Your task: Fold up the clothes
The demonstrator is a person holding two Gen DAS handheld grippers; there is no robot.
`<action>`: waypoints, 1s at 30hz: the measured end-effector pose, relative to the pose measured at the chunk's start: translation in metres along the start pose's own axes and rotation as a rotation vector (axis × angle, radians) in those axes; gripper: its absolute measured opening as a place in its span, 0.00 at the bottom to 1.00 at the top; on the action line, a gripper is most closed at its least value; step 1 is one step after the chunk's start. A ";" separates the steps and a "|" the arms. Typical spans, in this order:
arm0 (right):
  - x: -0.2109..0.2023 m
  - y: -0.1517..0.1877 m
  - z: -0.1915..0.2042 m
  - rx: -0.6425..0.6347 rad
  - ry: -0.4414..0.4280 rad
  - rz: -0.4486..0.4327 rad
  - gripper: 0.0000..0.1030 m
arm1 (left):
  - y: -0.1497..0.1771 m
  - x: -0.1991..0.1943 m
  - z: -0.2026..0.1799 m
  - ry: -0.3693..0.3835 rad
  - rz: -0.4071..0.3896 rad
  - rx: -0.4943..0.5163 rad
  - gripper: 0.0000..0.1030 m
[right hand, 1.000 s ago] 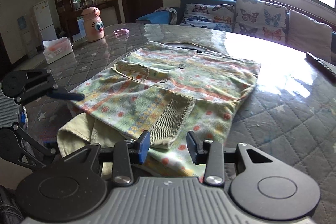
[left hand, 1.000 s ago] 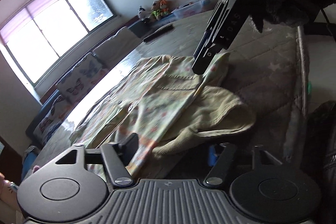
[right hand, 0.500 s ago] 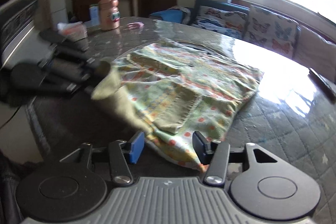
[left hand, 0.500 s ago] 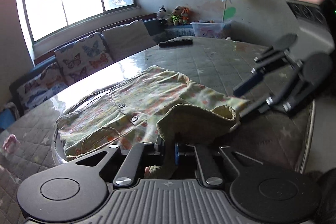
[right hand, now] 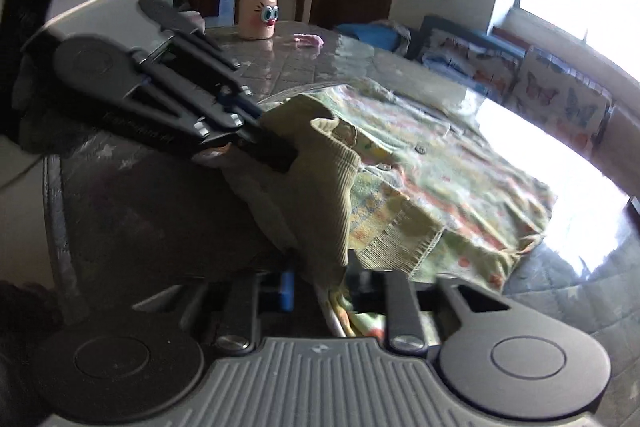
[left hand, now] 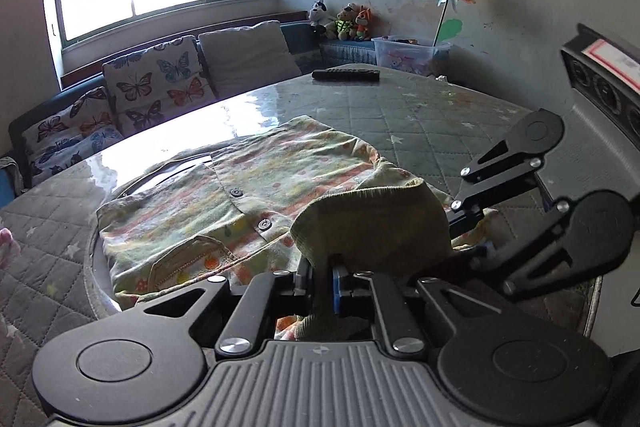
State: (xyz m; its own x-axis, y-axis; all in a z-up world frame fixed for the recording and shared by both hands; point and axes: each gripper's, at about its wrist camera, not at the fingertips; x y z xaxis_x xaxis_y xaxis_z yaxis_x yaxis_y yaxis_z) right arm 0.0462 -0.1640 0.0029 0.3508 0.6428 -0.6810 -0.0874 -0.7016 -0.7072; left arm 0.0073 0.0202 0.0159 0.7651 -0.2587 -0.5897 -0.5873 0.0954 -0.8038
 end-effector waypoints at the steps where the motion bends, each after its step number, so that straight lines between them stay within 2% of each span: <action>1: 0.000 -0.002 -0.006 0.040 -0.022 0.002 0.14 | 0.001 -0.001 0.001 -0.001 0.000 -0.002 0.13; 5: -0.001 -0.008 -0.028 0.159 -0.071 -0.014 0.10 | 0.007 -0.013 0.003 -0.024 -0.017 0.001 0.21; 7: -0.002 -0.011 -0.036 0.204 -0.085 -0.023 0.10 | 0.012 -0.021 0.004 -0.044 -0.027 0.016 0.45; 12: -0.005 -0.015 -0.048 0.253 -0.087 -0.049 0.10 | 0.033 -0.033 0.000 -0.108 -0.017 0.101 0.53; 16: -0.007 -0.016 -0.055 0.275 -0.077 -0.071 0.10 | 0.050 -0.032 0.000 -0.178 0.003 0.162 0.53; 20: -0.008 -0.017 -0.056 0.292 -0.065 -0.085 0.09 | 0.057 -0.027 -0.001 -0.262 -0.015 0.245 0.52; 23: -0.010 -0.017 -0.055 0.306 -0.054 -0.101 0.09 | 0.060 -0.024 0.001 -0.302 -0.032 0.290 0.37; 25: -0.012 -0.017 -0.054 0.309 -0.043 -0.115 0.09 | 0.060 -0.024 0.004 -0.302 -0.035 0.282 0.20; 28: -0.018 -0.016 -0.052 0.314 -0.036 -0.132 0.08 | 0.056 -0.033 0.008 -0.288 -0.060 0.259 0.10; 30: -0.022 -0.015 -0.050 0.316 -0.031 -0.144 0.08 | 0.053 -0.042 0.008 -0.274 -0.078 0.242 0.08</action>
State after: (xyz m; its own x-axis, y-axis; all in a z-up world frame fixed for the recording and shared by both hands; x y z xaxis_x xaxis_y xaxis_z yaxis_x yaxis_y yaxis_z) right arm 0.0866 -0.1827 0.0378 0.3527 0.7407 -0.5719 -0.3254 -0.4759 -0.8171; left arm -0.0535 0.0433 -0.0023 0.8667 -0.0108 -0.4987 -0.4698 0.3184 -0.8233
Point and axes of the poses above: each gripper's, at about its wrist camera, not at the fingertips, and x roughly the way its jaws point, z to its left, y to its underside, and after that the axes turned 10 degrees about -x, right-handed
